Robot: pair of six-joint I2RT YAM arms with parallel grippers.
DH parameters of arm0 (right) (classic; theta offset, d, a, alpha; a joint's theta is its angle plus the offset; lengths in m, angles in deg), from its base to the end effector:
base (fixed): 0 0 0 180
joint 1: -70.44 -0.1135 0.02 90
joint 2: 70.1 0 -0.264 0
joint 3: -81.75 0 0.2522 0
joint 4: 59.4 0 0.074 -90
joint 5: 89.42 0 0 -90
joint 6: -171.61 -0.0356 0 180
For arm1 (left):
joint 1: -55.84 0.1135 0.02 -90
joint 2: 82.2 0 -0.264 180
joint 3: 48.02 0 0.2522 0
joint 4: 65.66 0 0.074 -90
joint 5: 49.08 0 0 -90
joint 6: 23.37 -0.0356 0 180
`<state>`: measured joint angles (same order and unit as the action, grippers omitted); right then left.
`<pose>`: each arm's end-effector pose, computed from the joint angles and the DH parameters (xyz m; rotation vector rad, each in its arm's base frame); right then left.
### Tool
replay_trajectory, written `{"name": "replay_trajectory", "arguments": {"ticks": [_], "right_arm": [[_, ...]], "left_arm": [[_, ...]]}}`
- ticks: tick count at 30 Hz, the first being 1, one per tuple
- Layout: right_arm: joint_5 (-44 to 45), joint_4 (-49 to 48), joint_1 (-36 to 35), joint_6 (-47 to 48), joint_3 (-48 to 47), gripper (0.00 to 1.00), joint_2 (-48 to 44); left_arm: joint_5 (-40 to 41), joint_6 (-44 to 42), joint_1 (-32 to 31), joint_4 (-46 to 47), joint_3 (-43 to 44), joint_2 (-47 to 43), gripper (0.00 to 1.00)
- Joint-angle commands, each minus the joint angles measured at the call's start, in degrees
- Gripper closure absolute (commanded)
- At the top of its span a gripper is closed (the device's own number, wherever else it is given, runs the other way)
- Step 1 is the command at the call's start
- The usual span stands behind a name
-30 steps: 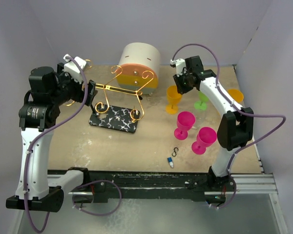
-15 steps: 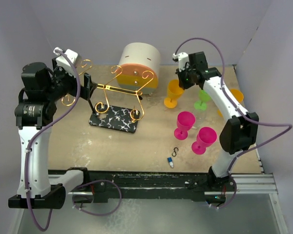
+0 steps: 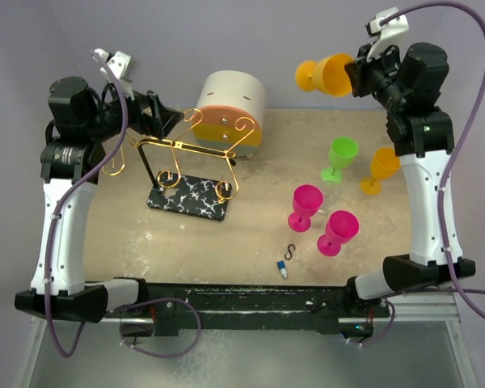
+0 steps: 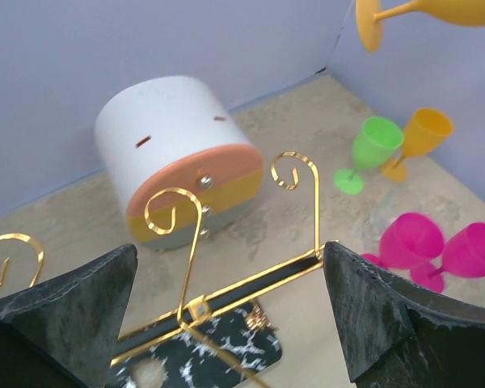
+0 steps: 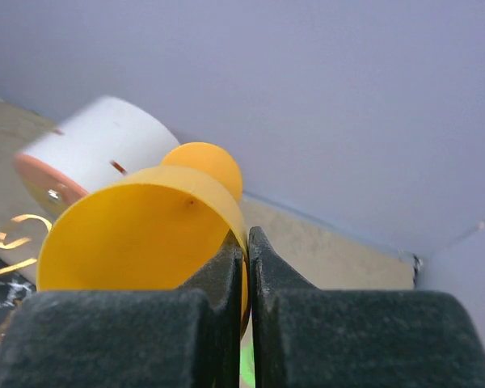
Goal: Place the wine glass upside down on the wine glass rack
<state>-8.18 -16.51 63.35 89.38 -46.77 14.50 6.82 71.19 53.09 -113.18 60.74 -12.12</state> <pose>0.2831 0.0407 0.5532 -0.3202 1.5207 0.1093 0.2280 -0.0309 0.5034 0.4144 1.6856 -0.6055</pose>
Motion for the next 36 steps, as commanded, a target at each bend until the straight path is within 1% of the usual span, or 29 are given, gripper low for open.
{"name": "replay_trajectory", "arguments": {"ticks": [1, 5, 7, 10, 15, 20, 22, 25, 29, 32, 36], "right_arm": [[-8.5, -5.8, -0.7, -7.1, -2.8, 1.00, -1.4], [-13.6, -8.3, -3.0, -9.4, -2.8, 1.00, -2.2], [-15.9, -9.9, -4.4, -9.3, -1.9, 1.00, -3.0], [-18.0, -12.5, -5.8, -10.2, -0.7, 1.00, -3.6], [-22.0, -13.1, -6.7, -10.9, -0.9, 1.00, -3.0], [-23.8, -14.5, -7.3, -9.9, 1.7, 1.00, -3.6], [-24.4, -14.2, -7.6, -9.5, 1.9, 1.00, -3.6], [-24.0, -13.9, -7.8, -8.5, 2.2, 1.00, -3.4], [-25.0, -14.1, -7.9, -8.2, 2.6, 1.00, -3.6], [-25.3, -13.9, -7.9, -8.1, 2.9, 1.00, -4.1], [-26.0, -13.8, -8.0, -7.8, 3.9, 1.00, -4.6]], "left_arm": [[-3.7, 8.9, -2.8, 8.4, 5.7, 4.8, 0.01], [-5.3, 13.5, -6.6, 12.0, 8.4, 9.6, 0.01], [-8.5, 16.7, -7.2, 16.0, 9.0, 11.8, 0.01], [-10.5, 19.9, -8.2, 19.4, 10.7, 15.4, 0.01], [-10.1, 20.9, -13.3, 21.7, 11.0, 18.9, 0.01], [-8.8, 25.9, -15.4, 25.3, 8.7, 19.6, 0.00], [-7.7, 27.7, -15.9, 25.6, 8.9, 20.1, 0.03], [-8.0, 28.9, -16.5, 27.0, 9.0, 20.8, 0.12], [-7.2, 29.0, -16.8, 26.5, 8.7, 21.1, 0.30], [-6.4, 29.5, -16.8, 26.0, 8.2, 20.8, 0.33], [-6.9, 30.2, -16.8, 26.8, 8.0, 20.6, 0.48]]}}
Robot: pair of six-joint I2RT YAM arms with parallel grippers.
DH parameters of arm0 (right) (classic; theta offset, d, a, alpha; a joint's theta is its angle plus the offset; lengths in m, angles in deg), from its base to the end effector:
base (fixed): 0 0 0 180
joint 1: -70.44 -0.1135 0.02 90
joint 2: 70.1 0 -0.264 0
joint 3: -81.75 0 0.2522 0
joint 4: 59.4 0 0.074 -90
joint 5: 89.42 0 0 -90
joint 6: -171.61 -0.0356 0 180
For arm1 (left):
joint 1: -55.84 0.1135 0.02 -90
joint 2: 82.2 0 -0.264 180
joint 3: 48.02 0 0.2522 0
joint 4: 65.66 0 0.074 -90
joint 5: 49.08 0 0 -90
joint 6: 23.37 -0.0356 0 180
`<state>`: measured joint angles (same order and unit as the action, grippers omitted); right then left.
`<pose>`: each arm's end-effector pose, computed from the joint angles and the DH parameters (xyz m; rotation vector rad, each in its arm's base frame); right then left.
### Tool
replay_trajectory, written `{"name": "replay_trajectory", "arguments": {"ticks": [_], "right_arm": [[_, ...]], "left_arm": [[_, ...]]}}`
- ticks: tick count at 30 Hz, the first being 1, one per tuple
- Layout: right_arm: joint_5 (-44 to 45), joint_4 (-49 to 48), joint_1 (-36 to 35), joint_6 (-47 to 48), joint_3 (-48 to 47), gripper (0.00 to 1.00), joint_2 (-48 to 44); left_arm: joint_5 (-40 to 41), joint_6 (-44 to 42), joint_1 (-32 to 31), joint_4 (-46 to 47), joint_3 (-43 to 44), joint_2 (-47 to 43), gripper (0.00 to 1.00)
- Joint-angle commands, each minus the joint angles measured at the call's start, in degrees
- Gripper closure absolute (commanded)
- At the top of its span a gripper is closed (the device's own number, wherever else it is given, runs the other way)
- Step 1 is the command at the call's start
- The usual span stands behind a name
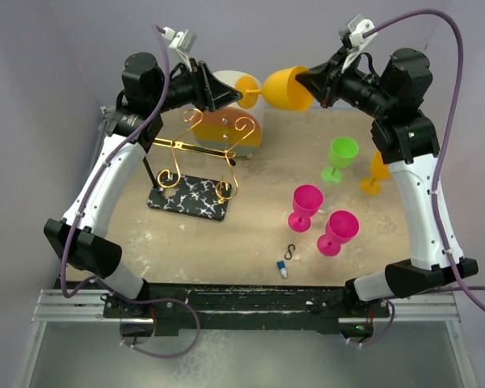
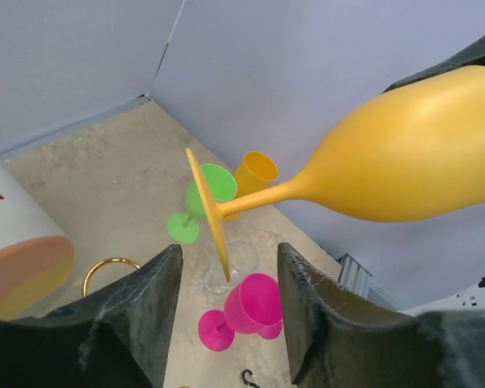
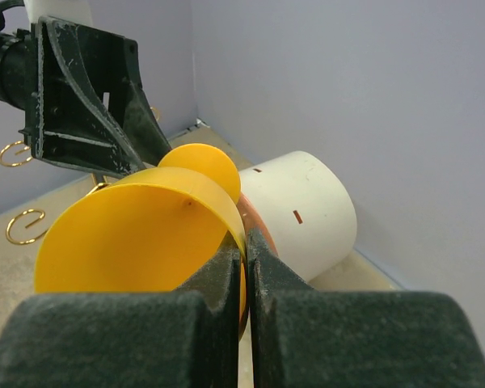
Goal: Place the wine glass upside down on the wine glass rack
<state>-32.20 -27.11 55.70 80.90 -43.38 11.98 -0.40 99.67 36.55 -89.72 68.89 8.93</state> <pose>0.2562 0.0873 0.5665 -0.6450 1.2894 0.6165 0.3254 -0.1388 0.4902 0.4203 1.6419 -1.2525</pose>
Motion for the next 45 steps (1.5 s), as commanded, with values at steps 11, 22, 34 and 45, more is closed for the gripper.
{"name": "replay_trajectory", "arguments": {"ticks": [11, 22, 34, 45], "right_arm": [[-3.3, -3.9, -0.5, 0.6, 1.6, 1.00, -3.0], [-4.5, -4.7, -0.5, 0.2, 2.7, 1.00, -3.1], [-3.4, -3.7, -0.5, 0.9, 4.3, 0.75, -4.1], [4.5, 2.2, -0.4, 7.9, 3.8, 0.07, -8.6]], "left_arm": [[0.6, 2.8, -0.5, 3.7, -2.4, -0.7, 0.58], [0.6, 5.8, -0.6, 4.8, -3.6, -0.8, 0.78], [2.0, 6.1, 0.7, 2.5, -3.4, -2.8, 1.00], [3.0, 5.4, 17.8, -4.2, 0.0, -4.9, 1.00]]}}
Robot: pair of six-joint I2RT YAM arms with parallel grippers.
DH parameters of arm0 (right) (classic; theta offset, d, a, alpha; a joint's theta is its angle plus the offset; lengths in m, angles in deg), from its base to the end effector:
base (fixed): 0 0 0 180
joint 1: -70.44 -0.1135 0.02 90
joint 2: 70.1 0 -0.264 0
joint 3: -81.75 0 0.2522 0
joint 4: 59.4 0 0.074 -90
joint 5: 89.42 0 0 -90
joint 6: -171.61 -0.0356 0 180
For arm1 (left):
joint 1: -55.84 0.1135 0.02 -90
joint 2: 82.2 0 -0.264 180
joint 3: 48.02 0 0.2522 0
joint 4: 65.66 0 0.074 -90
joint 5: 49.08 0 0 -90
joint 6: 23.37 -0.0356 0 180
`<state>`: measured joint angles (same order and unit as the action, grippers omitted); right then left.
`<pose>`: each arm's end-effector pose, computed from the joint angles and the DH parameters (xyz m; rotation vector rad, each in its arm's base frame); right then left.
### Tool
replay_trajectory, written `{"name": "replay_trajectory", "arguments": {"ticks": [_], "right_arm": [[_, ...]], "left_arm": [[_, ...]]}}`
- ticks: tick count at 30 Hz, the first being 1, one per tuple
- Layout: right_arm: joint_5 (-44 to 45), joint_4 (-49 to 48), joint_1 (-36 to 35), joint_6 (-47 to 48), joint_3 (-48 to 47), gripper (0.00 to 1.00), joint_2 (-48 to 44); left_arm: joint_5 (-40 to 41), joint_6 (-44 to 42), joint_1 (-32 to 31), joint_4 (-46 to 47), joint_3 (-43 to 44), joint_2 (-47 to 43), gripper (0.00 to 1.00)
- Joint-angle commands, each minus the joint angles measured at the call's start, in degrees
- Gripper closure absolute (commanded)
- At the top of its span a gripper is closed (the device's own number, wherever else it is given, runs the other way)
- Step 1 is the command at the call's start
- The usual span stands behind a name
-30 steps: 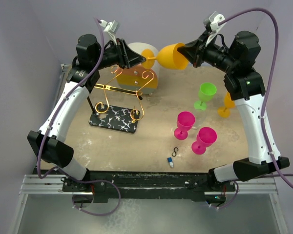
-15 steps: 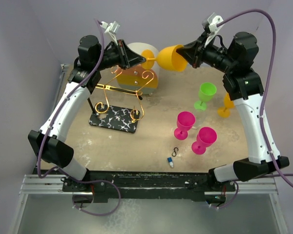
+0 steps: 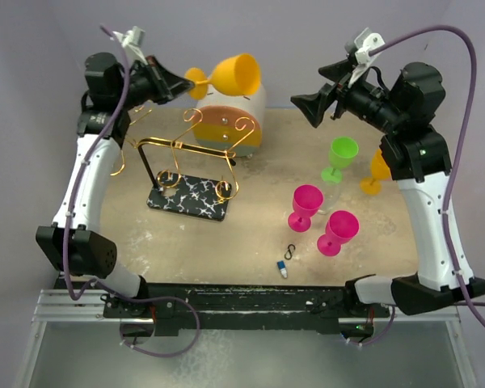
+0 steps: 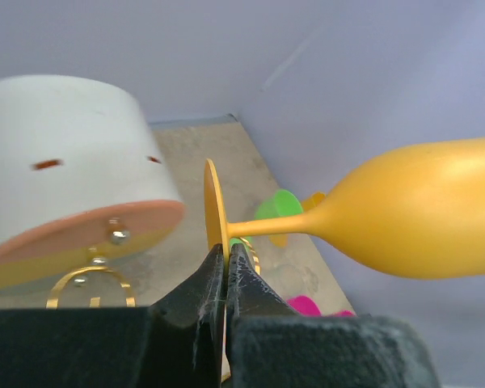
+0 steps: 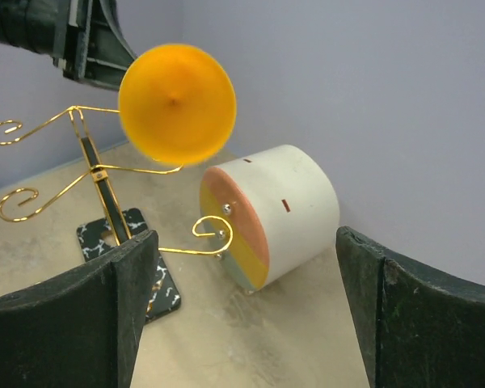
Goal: Place the wine glass upside down on the wine glass rack
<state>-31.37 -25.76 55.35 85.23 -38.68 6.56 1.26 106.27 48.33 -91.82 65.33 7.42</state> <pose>0.2305 0.0817 0.5632 -0.6831 1.2722 0.5523 0.3445 -0.0683 0.4747 0.0911 1.7364 -1.1731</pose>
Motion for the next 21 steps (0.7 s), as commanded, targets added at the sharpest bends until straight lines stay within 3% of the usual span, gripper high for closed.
{"name": "replay_trajectory", "arguments": {"ticks": [1, 7, 14, 18, 21], "right_arm": [[4.2, 1.4, 0.0, 4.3, -0.6, 0.07, -3.7], [13.3, 4.9, 0.1, 8.1, 2.0, 0.04, -6.3], [22.0, 8.0, 0.1, 12.3, 7.4, 0.04, -7.1], [20.7, 7.1, 1.4, 11.1, 11.8, 0.05, -6.5], [14.5, 6.5, 5.3, 8.7, 13.7, 0.05, -5.2]], "left_arm": [[1.8, -2.1, 7.7, -3.0, 4.1, -3.8, 1.00], [9.6, -13.5, 18.1, -8.5, 6.7, -8.4, 1.00], [31.3, -36.3, 19.1, -12.4, 8.2, -14.6, 1.00], [40.6, -47.1, 19.1, -12.4, 9.5, -15.6, 1.00], [44.4, -53.6, 19.0, -13.7, 10.9, -15.1, 1.00]]}}
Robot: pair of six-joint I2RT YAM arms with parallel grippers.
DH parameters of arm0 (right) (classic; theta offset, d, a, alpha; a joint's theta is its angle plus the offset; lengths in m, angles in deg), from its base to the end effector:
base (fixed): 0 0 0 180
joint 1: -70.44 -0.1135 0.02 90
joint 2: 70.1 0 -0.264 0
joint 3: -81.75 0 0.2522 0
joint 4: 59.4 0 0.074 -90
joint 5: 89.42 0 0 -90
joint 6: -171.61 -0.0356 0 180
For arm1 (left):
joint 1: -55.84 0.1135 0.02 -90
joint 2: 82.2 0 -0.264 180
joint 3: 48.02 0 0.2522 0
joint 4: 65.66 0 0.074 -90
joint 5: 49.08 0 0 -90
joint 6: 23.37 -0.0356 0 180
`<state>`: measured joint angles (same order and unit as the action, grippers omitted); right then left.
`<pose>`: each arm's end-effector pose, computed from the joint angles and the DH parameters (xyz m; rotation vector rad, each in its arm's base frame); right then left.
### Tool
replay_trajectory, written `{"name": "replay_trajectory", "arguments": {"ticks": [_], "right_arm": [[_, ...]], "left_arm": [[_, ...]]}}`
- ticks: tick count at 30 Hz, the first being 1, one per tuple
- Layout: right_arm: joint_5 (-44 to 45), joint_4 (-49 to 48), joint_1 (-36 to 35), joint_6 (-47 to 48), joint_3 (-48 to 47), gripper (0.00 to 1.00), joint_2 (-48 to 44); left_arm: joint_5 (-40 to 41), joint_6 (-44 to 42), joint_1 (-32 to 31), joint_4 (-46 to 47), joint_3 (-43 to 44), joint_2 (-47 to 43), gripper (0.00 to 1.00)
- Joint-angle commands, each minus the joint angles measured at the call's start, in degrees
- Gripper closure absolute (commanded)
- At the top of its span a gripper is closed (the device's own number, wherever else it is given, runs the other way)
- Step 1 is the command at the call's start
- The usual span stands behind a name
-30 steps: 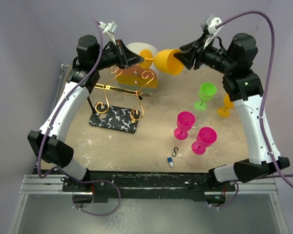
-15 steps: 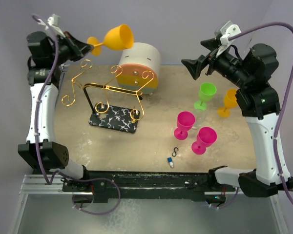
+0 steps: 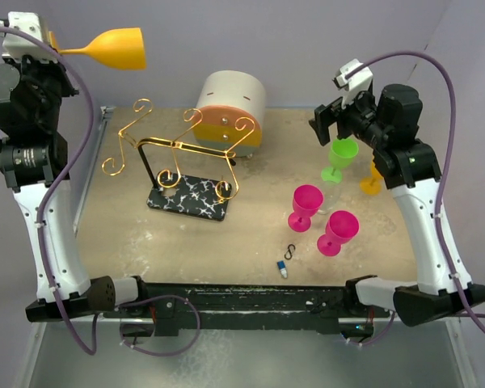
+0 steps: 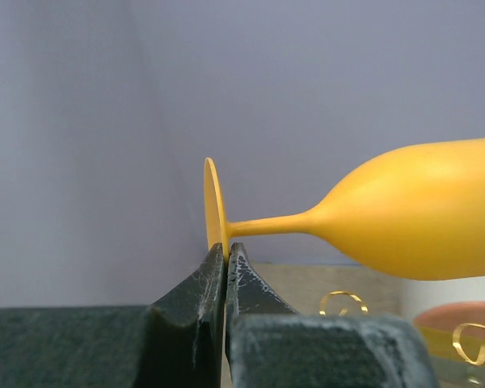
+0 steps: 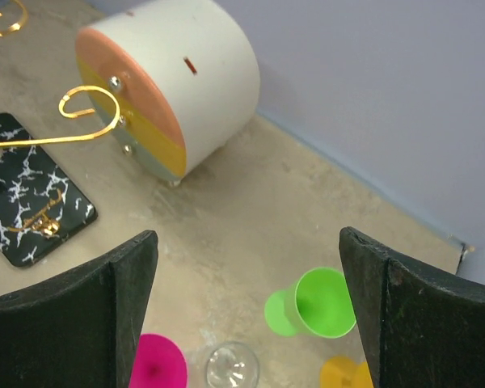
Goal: Place the wine glass upside down on the wine glass rack
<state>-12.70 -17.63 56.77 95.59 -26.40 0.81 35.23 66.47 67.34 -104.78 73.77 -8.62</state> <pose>0.2339 0.0653 0.5070 -0.5637 1.5518 0.1870 0.2177 0.0407 0.5721 -0.0576 1.4125 0.0983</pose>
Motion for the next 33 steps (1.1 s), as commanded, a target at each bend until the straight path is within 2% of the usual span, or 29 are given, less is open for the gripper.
{"name": "replay_trajectory", "arguments": {"ticks": [1, 5, 10, 14, 16, 24, 33], "right_arm": [[-6.7, -2.0, 5.4, -2.2, 1.9, 0.05, 1.2], [-10.7, -2.8, 8.6, -1.9, 3.8, 0.05, 2.1], [-12.1, -6.7, 10.5, -2.7, 9.0, 0.05, 2.1], [-13.2, -5.6, 12.4, -3.8, 10.0, 0.05, 2.8], [-14.6, -6.6, 12.9, -4.2, 11.7, 0.05, 2.0], [-16.4, -8.4, 14.0, -4.4, 14.6, 0.05, 1.8], [-17.4, -9.2, 14.6, -4.2, 16.1, 0.05, 2.4]], "left_arm": [[11.8, -16.6, -0.1, -1.9, 3.2, 1.5, 1.00], [18.7, -24.7, -0.8, -3.7, 5.7, 3.9, 1.00], [28.2, -37.4, -4.1, 0.6, 3.8, 5.3, 1.00], [36.2, -53.8, -10.4, 8.7, -4.0, 5.9, 1.00], [38.0, -59.0, -12.3, 13.3, -7.3, 6.3, 1.00], [37.0, -68.6, -14.3, 14.6, -10.8, 9.5, 1.00], [25.3, -76.2, -15.7, 12.3, -20.4, 6.6, 1.00]]}}
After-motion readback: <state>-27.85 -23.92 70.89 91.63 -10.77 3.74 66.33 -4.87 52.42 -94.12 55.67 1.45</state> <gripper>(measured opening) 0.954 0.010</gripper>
